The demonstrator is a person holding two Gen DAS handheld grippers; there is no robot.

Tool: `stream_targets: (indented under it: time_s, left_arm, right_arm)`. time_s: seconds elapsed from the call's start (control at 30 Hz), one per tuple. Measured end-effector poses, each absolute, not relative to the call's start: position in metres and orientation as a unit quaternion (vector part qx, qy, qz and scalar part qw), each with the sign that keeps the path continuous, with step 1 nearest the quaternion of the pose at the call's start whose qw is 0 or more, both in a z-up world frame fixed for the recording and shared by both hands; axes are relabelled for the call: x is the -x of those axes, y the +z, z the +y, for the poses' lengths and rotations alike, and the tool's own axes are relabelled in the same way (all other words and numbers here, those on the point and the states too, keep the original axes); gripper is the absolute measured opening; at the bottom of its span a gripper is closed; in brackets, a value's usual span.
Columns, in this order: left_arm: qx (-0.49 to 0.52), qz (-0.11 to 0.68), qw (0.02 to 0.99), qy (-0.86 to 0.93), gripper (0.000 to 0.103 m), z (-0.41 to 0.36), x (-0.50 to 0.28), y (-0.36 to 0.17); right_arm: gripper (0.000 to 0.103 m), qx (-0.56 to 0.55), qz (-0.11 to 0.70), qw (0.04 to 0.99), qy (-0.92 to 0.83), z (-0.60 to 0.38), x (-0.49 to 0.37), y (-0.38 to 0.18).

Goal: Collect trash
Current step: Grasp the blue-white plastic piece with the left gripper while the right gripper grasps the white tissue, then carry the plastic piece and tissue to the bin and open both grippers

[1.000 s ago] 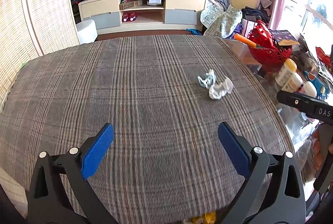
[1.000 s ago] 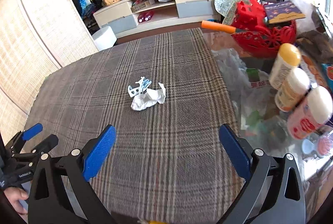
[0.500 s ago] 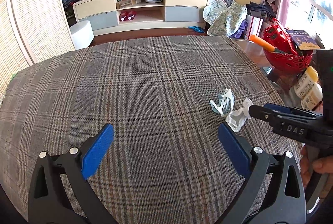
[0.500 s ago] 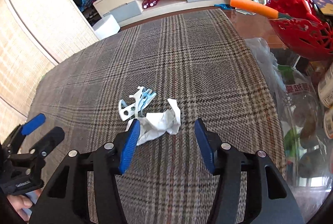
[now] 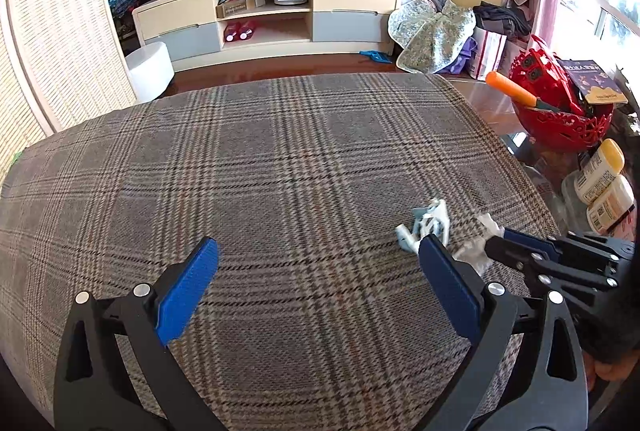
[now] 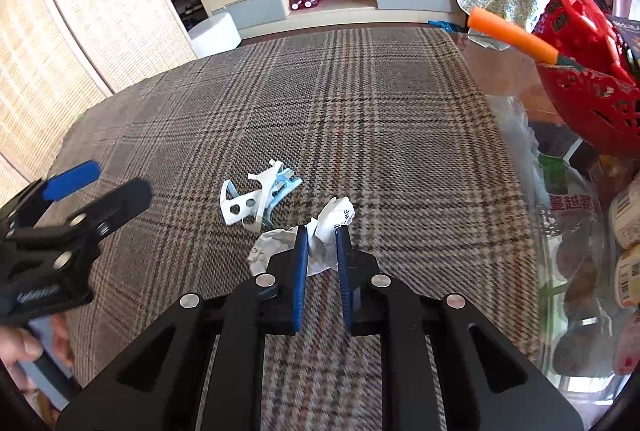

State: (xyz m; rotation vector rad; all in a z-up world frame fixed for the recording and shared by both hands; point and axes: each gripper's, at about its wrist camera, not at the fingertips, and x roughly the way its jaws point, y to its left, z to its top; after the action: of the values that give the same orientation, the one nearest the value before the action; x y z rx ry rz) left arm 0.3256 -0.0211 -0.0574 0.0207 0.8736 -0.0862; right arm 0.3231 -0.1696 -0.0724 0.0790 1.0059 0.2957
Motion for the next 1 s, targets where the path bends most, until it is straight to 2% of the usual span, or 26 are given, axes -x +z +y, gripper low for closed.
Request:
stream_targets:
  time_s: [0.13,0.2,0.27,0.4,0.47,0.5,0.53,0.57,0.73,1.0]
  left_arm:
    - [-0.021,0.422,0.905,-0.055,0.094,-0.044,-0.333,-0.061]
    - [-0.026,0.427,0.902,-0.064,0.089,-0.056,-0.338,-0.065]
    - [-0.028,0.436,0.896,-0.074,0.076,-0.065,-0.345,-0.071]
    - [-0.038,0.445,0.891,-0.084,0.069,-0.083,-0.357,-0.086]
    - [-0.046,0.449,0.888,-0.091,0.047,-0.089,-0.362,-0.093]
    - [-0.051,0.455,0.884,-0.093,0.041,-0.092,-0.365,-0.098]
    - [-0.050,0.458,0.882,-0.097,0.030,-0.093,-0.367,-0.100]
    - [-0.047,0.460,0.881,-0.100,0.025,-0.094,-0.368,-0.102]
    - [-0.036,0.459,0.882,-0.101,0.014,-0.091,-0.360,-0.095]
    - [-0.008,0.442,0.892,-0.100,0.011,-0.075,-0.298,-0.047]
  right_arm:
    - [0.015,-0.048,0.479,0.865,0.144,-0.192,-0.310,-0.066]
    - [0.015,-0.052,0.479,0.865,0.143,-0.201,-0.306,-0.067]
    - [0.015,-0.060,0.481,0.863,0.142,-0.211,-0.304,-0.069]
    - [0.015,-0.066,0.489,0.859,0.135,-0.223,-0.305,-0.079]
    - [0.015,-0.070,0.493,0.857,0.135,-0.227,-0.305,-0.085]
    - [0.015,-0.072,0.494,0.855,0.136,-0.228,-0.305,-0.088]
    - [0.015,-0.072,0.495,0.855,0.137,-0.228,-0.305,-0.089]
    - [0.015,-0.073,0.494,0.855,0.137,-0.229,-0.305,-0.089]
    - [0.015,-0.073,0.490,0.857,0.138,-0.226,-0.299,-0.085]
    - [0.015,-0.077,0.480,0.861,0.151,-0.213,-0.257,-0.053]
